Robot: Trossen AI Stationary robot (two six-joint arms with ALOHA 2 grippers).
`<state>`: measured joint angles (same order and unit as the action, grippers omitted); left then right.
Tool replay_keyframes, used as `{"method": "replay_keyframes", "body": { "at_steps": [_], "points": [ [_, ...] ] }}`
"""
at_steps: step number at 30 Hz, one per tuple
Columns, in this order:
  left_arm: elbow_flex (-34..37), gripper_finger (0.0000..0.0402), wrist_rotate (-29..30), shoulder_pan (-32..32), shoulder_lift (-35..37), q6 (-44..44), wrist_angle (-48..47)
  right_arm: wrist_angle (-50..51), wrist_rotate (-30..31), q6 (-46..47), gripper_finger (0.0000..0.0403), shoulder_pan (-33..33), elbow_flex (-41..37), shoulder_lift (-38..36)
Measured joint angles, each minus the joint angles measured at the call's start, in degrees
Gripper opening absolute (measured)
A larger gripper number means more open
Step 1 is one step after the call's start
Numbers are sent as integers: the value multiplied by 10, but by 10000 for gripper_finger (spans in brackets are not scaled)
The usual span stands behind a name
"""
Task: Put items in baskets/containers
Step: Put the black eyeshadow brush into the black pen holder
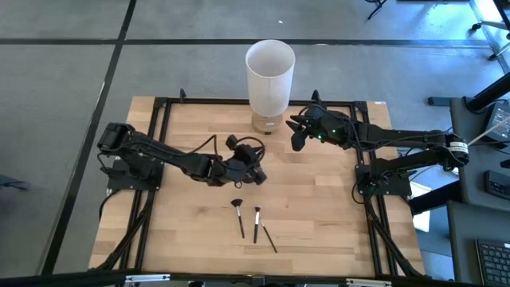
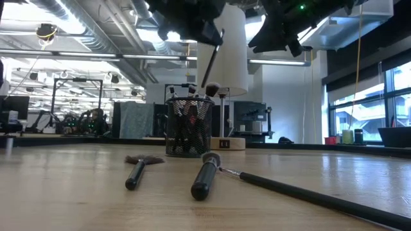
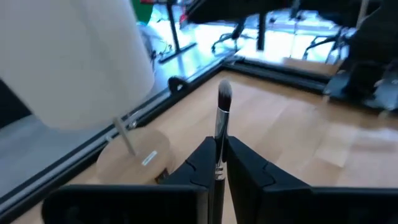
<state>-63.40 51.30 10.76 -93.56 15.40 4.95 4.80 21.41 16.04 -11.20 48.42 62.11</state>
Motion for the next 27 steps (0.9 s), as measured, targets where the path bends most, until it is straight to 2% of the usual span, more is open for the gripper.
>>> {"method": "replay_keyframes", "body": {
  "at_steps": [7, 14, 24, 27],
  "points": [
    [5, 27, -3, -8, -17, 45, -9, 2, 0, 0, 126, 0, 0, 0],
    [43, 27, 44, -8, -10, 138, -20, 4, 0, 1, 126, 0, 0, 0],
    [80, 27, 53, -20, -9, 266, -33, 11, 0, 2, 126, 0, 0, 0],
    [84, 27, 52, -19, -14, 280, -35, 11, 0, 3, 126, 0, 0, 0]
  ]
}}
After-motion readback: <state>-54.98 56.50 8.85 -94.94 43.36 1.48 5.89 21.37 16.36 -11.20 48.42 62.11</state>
